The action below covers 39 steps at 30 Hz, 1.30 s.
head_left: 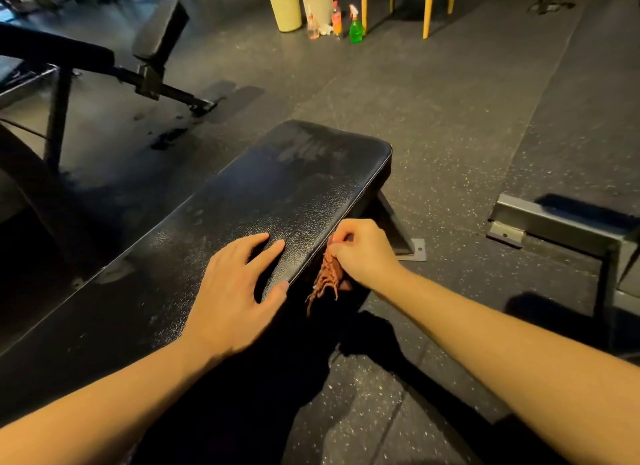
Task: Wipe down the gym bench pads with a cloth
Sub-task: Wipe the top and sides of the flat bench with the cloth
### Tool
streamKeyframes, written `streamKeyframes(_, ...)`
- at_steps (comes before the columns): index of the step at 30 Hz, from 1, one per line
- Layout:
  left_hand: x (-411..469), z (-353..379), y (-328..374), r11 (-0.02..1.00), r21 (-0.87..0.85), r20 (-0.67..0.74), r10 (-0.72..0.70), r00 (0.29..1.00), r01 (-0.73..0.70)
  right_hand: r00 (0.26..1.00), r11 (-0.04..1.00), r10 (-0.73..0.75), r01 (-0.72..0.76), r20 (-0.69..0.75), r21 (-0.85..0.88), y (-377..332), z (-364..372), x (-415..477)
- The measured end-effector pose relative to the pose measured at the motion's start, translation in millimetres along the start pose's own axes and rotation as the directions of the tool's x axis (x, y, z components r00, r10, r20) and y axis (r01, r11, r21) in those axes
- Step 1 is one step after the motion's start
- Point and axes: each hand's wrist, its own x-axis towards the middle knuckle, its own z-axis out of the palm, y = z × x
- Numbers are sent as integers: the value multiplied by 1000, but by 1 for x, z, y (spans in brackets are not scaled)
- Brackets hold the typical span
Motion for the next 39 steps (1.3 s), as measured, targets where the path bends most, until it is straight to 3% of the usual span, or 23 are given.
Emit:
streamKeyframes(1,0,0,0,1000,3,2,2,1000,-2,997,1000,2,-1,73,-14,4,-5,2)
streamKeyframes(2,0,0,-1,1000,6,8,3,1000,-3,998,999,30,-29,57,-22,7,-14,14)
streamKeyframes(4,0,-1,-2,1000,0,18,2,1000,-2,983,991,126,-120,-134,56,16,-43,43)
streamKeyframes(7,1,-1,-2,1000,5,23,1,1000,-1,884,953,267,-182,-383,243,24,-88,76)
streamKeyframes(10,1,0,-1,1000,6,17,-6,1000,5,893,854,328,-140,-309,501,11,-90,85)
streamKeyframes(15,2,-2,1,1000,3,10,-21,1000,21,913,916,201,-46,-354,400,10,-49,64)
streamKeyframes(18,1,0,1,1000,14,9,-14,1000,14,955,954,19,71,-297,290,14,-38,42)
streamKeyframes(23,0,1,-1,1000,16,12,-6,1000,6,980,945,-94,144,-176,294,8,-15,3)
streamKeyframes(27,-1,-1,-3,1000,24,21,1,1000,-2,968,951,-194,145,160,275,5,-23,-14)
streamKeyframes(29,0,-1,-5,1000,18,22,2,1000,-2,987,957,-148,125,69,263,3,-42,-3)
streamKeyframes(32,1,0,-3,1000,12,17,7,1000,-7,969,932,75,16,-236,361,5,-76,27)
streamKeyframes(35,2,1,-2,1000,8,9,5,1000,-5,938,798,252,-61,-240,599,1,-79,54)
streamKeyframes(39,2,0,-3,1000,7,6,5,1000,-5,929,865,222,-47,-296,499,-3,-57,60)
